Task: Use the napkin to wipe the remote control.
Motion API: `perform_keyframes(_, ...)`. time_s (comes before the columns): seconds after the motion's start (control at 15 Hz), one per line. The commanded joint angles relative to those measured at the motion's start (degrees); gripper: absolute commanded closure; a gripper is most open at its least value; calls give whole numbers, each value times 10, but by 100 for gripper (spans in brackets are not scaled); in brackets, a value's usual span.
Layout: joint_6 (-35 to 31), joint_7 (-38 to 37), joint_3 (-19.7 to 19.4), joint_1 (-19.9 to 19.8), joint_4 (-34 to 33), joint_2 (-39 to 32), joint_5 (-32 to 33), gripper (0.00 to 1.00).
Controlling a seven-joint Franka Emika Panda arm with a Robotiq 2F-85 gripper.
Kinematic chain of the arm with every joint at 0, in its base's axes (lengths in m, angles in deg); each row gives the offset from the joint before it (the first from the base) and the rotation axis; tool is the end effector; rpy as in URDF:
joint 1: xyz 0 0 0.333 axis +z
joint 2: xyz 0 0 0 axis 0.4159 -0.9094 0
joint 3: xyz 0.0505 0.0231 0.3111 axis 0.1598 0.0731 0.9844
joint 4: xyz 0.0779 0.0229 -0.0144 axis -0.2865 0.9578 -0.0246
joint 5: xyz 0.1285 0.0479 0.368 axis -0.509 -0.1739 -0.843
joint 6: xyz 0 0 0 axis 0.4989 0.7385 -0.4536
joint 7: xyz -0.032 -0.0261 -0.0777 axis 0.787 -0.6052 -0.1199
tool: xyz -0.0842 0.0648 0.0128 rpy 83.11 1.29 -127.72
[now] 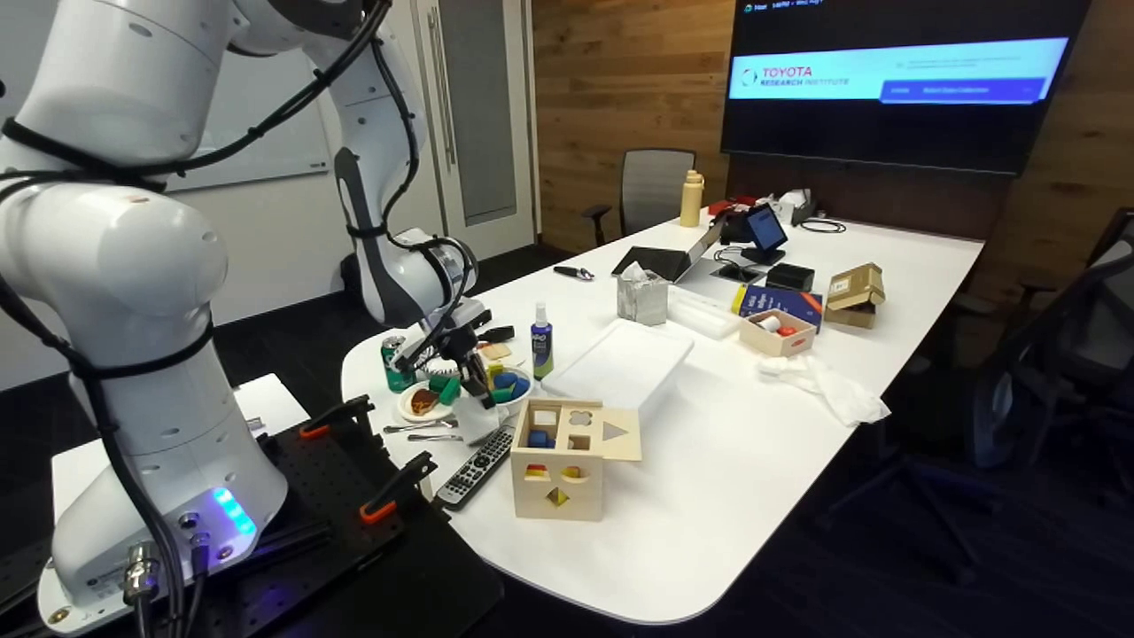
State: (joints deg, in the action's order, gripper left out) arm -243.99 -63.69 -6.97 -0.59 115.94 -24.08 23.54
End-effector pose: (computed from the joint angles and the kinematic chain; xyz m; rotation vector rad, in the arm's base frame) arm 0.3975 0.0973 0.0554 2.6749 -0.8691 0.3932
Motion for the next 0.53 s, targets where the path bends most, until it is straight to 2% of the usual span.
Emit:
perform_keyframes(0.0, -18, -76, -13, 9, -20, -28, 53, 100)
perform_keyframes(0.47, -65, -140, -1, -6, -25, -46, 144, 100)
